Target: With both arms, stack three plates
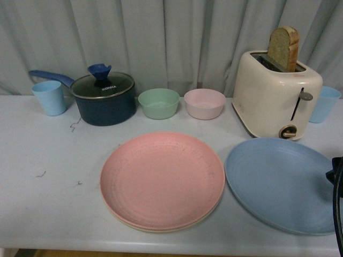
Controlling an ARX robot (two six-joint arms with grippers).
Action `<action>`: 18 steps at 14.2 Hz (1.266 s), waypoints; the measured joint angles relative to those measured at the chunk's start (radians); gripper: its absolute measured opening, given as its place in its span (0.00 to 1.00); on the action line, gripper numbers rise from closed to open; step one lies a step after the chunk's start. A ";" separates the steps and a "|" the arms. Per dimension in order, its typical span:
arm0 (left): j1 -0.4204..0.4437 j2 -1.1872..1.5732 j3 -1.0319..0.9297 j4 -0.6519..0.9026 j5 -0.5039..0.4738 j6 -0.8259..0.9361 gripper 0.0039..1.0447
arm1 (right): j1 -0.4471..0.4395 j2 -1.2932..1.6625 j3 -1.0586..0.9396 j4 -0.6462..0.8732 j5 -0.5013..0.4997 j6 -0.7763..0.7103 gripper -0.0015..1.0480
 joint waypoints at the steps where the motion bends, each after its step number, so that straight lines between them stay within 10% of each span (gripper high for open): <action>1: 0.000 0.000 0.000 0.000 0.000 0.000 0.94 | 0.001 0.025 0.011 0.013 0.011 0.008 0.94; 10: 0.000 0.000 0.000 0.000 0.000 0.000 0.94 | -0.011 0.020 -0.063 0.098 -0.005 0.082 0.06; 18: 0.000 0.000 0.000 0.000 0.000 0.000 0.94 | 0.017 -0.477 -0.216 -0.014 -0.084 0.151 0.03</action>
